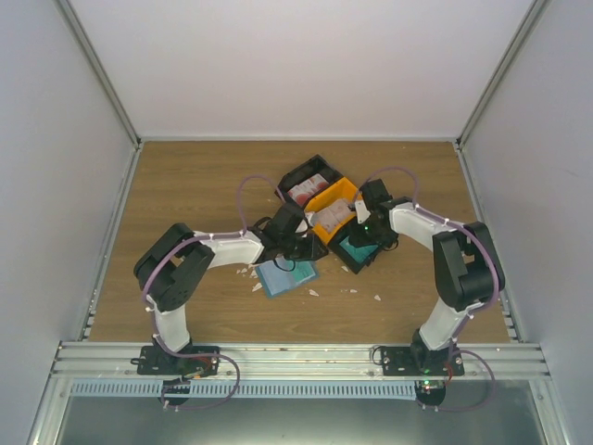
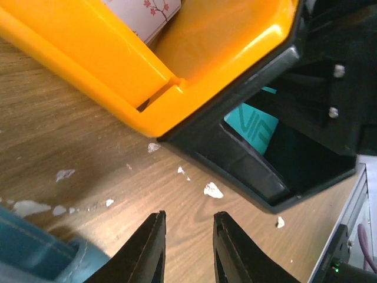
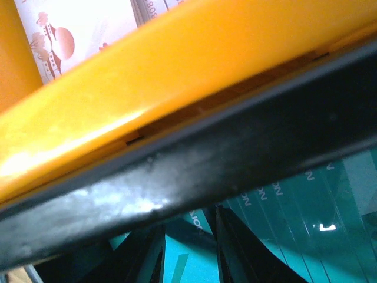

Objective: Put the credit cards into the card holder
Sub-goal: Pick up the credit card from the storage box.

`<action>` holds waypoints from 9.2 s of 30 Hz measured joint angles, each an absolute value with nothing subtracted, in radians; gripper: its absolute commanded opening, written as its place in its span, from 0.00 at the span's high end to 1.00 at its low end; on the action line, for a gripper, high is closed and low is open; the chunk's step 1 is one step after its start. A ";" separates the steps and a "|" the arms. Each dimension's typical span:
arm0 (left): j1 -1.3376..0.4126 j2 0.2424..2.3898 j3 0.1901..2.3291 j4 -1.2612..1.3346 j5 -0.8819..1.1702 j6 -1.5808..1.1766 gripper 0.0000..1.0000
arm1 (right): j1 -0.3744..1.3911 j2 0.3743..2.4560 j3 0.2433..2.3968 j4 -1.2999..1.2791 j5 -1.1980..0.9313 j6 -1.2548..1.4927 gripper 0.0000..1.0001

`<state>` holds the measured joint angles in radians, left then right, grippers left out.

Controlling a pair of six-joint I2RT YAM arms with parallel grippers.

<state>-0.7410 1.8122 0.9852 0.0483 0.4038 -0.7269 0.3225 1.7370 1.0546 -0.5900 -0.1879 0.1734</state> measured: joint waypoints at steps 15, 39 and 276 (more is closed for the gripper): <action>-0.748 1.918 1.124 -0.022 0.406 -0.698 0.77 | 0.364 1.658 1.055 -0.643 -0.226 0.175 0.75; -0.749 1.948 1.129 -0.041 0.424 -0.683 0.76 | 0.452 1.578 1.007 -0.681 -0.283 0.191 0.56; -0.723 1.953 1.196 0.163 0.662 -0.720 1.00 | 0.013 1.203 0.697 -0.272 -0.657 0.393 0.34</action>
